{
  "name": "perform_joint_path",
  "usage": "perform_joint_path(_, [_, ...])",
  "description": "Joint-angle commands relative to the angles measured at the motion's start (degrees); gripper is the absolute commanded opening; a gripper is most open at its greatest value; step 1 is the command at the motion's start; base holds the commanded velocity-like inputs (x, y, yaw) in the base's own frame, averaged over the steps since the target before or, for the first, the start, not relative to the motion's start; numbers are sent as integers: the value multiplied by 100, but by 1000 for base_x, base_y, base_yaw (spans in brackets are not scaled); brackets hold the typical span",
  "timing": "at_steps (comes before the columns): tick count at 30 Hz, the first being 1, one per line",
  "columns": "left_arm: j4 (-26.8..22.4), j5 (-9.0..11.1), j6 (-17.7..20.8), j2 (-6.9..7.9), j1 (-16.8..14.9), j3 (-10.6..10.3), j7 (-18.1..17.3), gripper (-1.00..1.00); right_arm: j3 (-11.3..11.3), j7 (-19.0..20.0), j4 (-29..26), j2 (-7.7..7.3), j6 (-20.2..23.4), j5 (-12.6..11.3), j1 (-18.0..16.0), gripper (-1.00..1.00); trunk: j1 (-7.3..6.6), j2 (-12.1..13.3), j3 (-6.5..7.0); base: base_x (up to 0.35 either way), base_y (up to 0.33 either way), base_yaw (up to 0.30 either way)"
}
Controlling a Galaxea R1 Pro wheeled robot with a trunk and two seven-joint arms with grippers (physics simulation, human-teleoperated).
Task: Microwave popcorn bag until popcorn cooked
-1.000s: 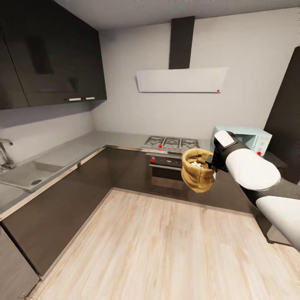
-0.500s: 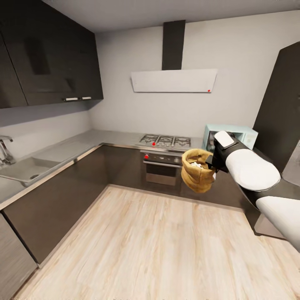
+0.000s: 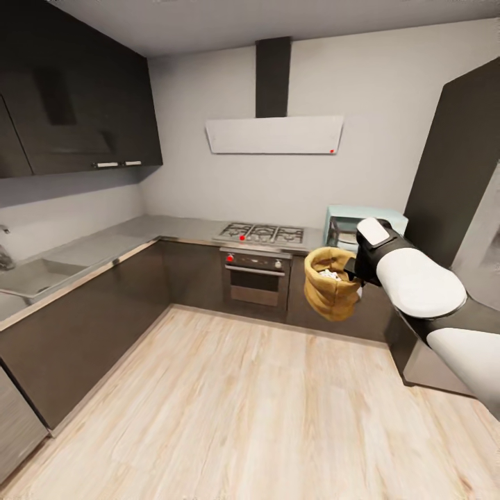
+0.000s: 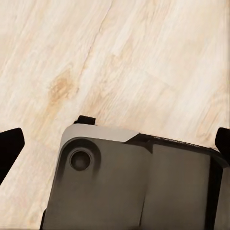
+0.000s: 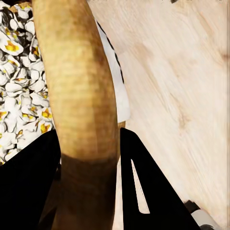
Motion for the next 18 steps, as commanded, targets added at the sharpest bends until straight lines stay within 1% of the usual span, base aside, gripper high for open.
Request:
perform_joint_path(1, [2, -3, -19, -2, -4, 18, 5, 100, -9, -19, -8, 4, 29, -8, -5, -100, 2, -13, -14, -131, -325, 0])
perform_joint_path(11, [2, -3, -19, -1, -4, 18, 5, 100, -8, -19, -6, -1, 29, -8, 3, -100, 2, -13, -14, -134, -325, 0])
perform_joint_path(13, [2, -3, -19, -2, -4, 18, 5, 100, -8, -19, -3, -5, 29, -8, 4, -100, 2, -13, -14, 28, -338, 0])
perform_joint_path(18, [2, -3, -19, -2, -4, 18, 5, 100, -16, -19, -3, -21, 29, -8, 4, -100, 2, -13, -14, 162, -322, 0])
